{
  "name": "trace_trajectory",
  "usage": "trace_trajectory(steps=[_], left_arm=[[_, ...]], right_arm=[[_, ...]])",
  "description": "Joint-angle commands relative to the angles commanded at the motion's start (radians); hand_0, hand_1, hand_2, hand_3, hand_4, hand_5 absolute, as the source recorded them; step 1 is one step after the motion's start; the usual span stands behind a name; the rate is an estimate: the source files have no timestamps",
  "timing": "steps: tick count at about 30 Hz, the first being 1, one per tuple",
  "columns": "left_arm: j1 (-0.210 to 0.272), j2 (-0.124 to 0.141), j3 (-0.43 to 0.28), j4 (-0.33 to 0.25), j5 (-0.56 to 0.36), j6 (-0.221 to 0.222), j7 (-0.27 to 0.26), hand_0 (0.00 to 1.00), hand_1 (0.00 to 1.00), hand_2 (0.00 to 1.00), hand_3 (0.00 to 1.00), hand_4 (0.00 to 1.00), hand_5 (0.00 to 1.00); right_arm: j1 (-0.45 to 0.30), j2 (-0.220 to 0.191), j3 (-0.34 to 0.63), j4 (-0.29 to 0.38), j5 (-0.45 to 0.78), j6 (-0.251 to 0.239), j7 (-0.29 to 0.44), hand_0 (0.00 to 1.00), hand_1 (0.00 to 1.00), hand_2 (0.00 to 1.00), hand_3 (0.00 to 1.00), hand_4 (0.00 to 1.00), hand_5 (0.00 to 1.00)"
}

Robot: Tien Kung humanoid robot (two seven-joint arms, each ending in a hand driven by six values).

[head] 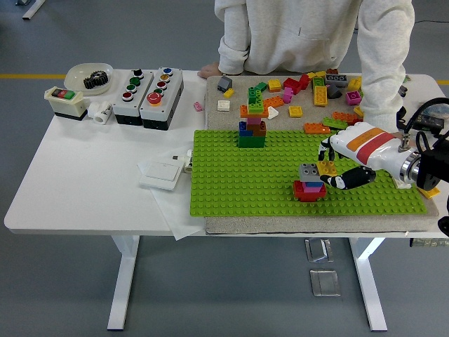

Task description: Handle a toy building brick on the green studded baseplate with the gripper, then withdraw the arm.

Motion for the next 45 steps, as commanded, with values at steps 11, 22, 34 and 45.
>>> trace_trajectory(steps=[11,22,34,45], left_arm=[[-0.003,0.0,0.005,0.0,-0.003,0.001,-0.001,0.788,0.727,0.647,0.562,0.589,0.612],[-0.008,0.0,0.006,0.0,-0.009,0.002,-0.002,0.789,0.727,0.647,0.562,0.589,0.61],[-0.011,0.001,0.01,0.0,-0.013,0.002,-0.003,0.786,0.728,0.647,0.562,0.588,0.611],[-0.012,0.0,0.013,0.0,-0.016,0.002,-0.003,0.79,0.728,0.647,0.562,0.588,0.611]], right_arm=[[0.006,0.006,0.0,-0.02,-0.008,-0.003,0.005,0.451,0.461,0.519,0.503,0.677,0.407],[0.009,0.009,-0.003,-0.032,-0.007,-0.004,0.011,0.449,0.462,0.522,0.504,0.683,0.412],[0.012,0.016,-0.007,-0.048,-0.008,-0.008,0.018,0.444,0.466,0.525,0.504,0.684,0.411],[0.012,0.019,-0.007,-0.051,-0.005,-0.004,0.02,0.443,0.471,0.533,0.512,0.689,0.384]])
